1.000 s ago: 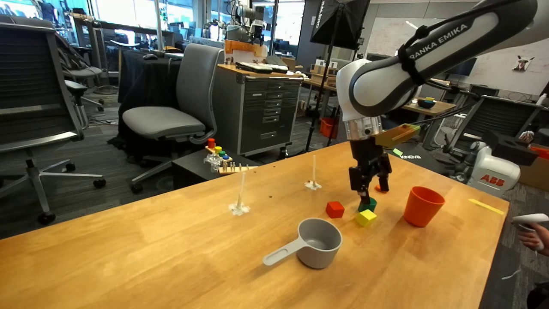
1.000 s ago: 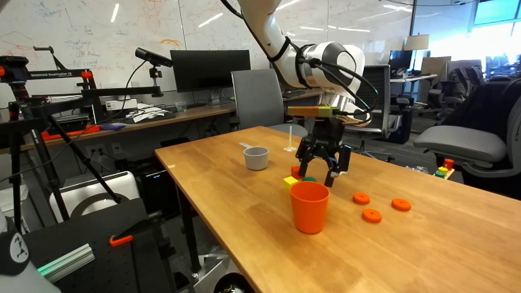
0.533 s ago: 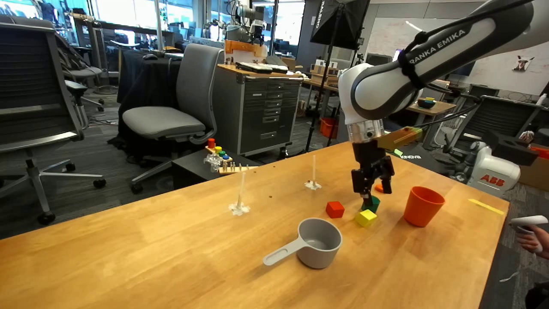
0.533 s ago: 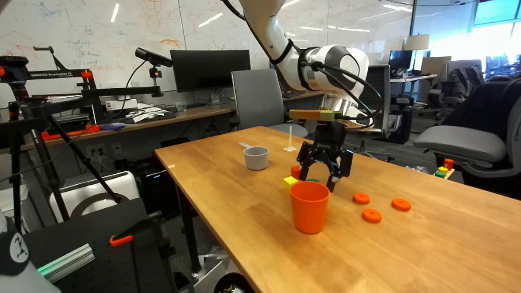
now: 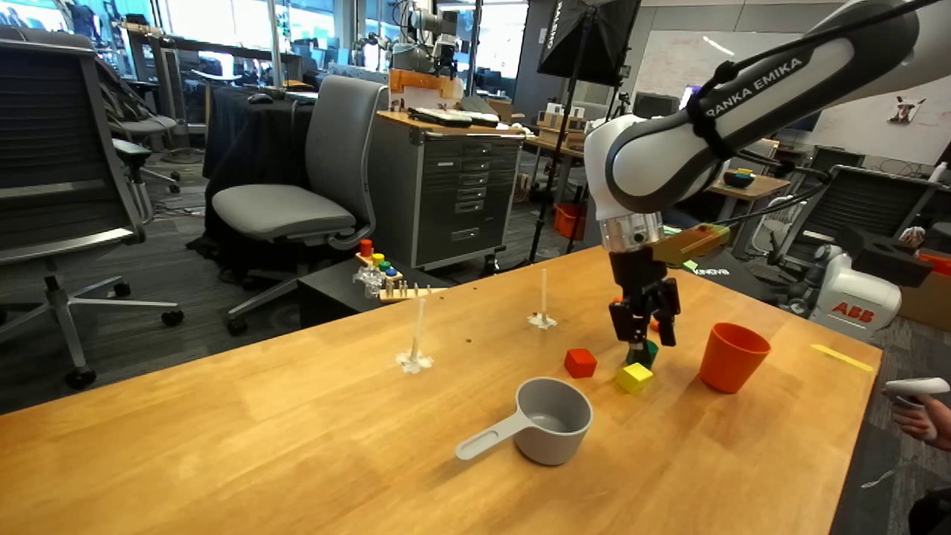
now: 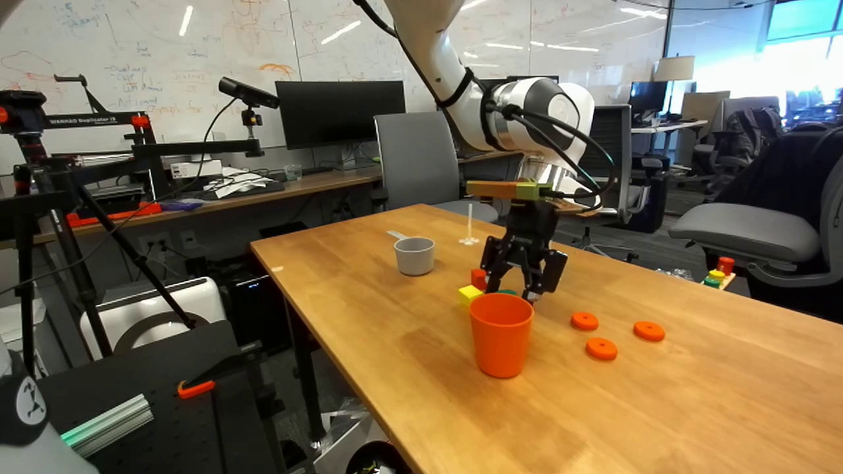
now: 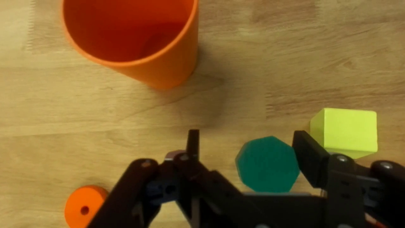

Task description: Put the cubes inside the measuring cup

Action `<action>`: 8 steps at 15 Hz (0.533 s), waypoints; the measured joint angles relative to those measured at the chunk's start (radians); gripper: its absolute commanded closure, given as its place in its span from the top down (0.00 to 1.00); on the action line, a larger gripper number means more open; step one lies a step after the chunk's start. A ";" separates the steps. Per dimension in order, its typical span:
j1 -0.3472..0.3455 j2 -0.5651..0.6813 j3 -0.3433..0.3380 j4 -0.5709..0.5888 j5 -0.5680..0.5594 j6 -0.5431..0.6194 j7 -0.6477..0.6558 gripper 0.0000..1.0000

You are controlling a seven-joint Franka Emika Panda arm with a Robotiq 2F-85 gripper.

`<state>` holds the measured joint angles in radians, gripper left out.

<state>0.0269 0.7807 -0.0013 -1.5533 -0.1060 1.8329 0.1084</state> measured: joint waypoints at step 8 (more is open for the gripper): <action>-0.001 -0.005 -0.006 0.004 -0.004 0.001 0.000 0.18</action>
<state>0.0259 0.7762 -0.0072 -1.5496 -0.1103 1.8338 0.1083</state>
